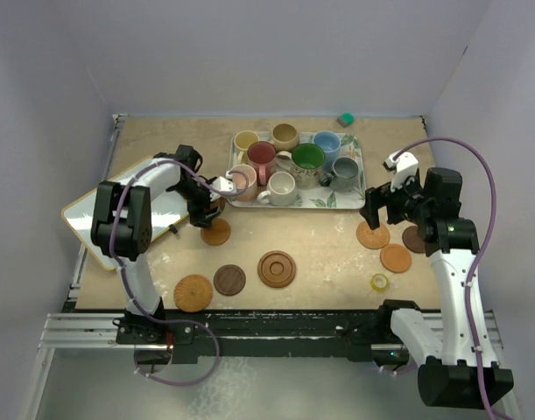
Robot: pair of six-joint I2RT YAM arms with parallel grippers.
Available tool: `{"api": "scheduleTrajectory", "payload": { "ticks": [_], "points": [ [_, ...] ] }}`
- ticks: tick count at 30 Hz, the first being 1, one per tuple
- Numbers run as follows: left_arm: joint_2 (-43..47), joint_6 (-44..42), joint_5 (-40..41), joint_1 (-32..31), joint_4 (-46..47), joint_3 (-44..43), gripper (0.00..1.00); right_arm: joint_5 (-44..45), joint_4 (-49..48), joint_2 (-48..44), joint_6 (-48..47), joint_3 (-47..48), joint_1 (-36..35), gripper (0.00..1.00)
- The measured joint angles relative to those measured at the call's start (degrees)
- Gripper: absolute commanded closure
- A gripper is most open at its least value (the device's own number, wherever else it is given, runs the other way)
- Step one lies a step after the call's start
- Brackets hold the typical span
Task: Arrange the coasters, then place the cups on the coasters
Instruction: Move the coaster to the center of the board.
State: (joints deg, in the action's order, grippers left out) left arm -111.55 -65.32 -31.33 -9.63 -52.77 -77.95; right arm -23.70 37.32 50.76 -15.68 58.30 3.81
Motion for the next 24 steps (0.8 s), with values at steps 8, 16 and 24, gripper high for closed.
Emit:
{"api": "scheduleTrajectory", "payload": {
  "ticks": [8, 16, 24],
  "points": [
    [8.04, 1.20, 0.00, -1.73, 2.89, 10.97, 0.24, 0.09, -0.13, -0.26, 0.00, -0.22, 0.00, 0.02],
    [12.39, 4.02, 0.02, -5.99, 5.70, 16.52, 0.25, 0.15, -0.26, -0.28, 0.00, -0.39, 0.00, 0.01],
    [13.57, 9.38, -0.35, -11.23, 9.79, 18.32, 0.25, 0.17, -0.33, -0.28, -0.02, -0.48, 0.00, 0.01]
  ]
}}
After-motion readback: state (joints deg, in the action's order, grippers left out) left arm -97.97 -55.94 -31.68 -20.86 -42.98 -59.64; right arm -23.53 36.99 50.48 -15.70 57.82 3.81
